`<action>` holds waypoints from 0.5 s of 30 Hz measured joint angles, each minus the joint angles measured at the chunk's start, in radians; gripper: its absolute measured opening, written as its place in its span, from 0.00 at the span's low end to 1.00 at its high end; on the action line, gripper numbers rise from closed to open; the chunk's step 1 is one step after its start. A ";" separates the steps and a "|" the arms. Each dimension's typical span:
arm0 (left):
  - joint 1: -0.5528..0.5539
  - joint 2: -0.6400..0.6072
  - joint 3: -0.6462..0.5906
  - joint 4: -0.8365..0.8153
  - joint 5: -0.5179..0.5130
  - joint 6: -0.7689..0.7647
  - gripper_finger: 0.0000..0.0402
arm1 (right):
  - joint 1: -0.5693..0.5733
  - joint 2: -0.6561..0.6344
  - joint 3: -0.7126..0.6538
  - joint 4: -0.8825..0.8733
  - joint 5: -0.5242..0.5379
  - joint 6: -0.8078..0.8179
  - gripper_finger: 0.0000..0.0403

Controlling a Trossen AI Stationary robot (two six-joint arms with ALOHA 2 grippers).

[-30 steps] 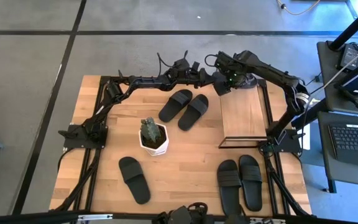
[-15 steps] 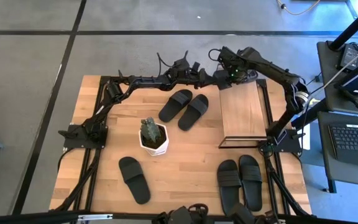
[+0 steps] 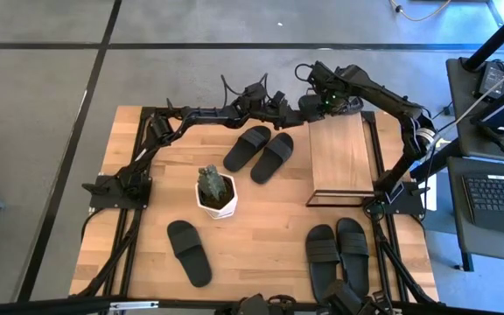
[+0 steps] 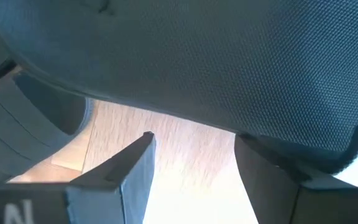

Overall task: Pick and place slides into the shelf
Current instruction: Put the black slide on the shelf

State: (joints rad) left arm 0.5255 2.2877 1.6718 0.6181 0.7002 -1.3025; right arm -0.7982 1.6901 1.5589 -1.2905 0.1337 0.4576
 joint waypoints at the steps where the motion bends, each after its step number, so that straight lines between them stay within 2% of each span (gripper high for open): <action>1: -0.001 -0.002 0.000 0.000 -0.004 0.001 0.50 | 0.000 0.000 0.000 0.002 0.000 0.001 0.55; 15: -0.005 -0.018 0.005 0.116 0.032 -0.030 0.50 | 0.000 -0.031 0.000 0.011 -0.017 -0.014 0.55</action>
State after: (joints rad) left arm 0.5201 2.2692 1.6768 0.7340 0.7322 -1.3323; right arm -0.7982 1.6588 1.5585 -1.2796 0.1166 0.4433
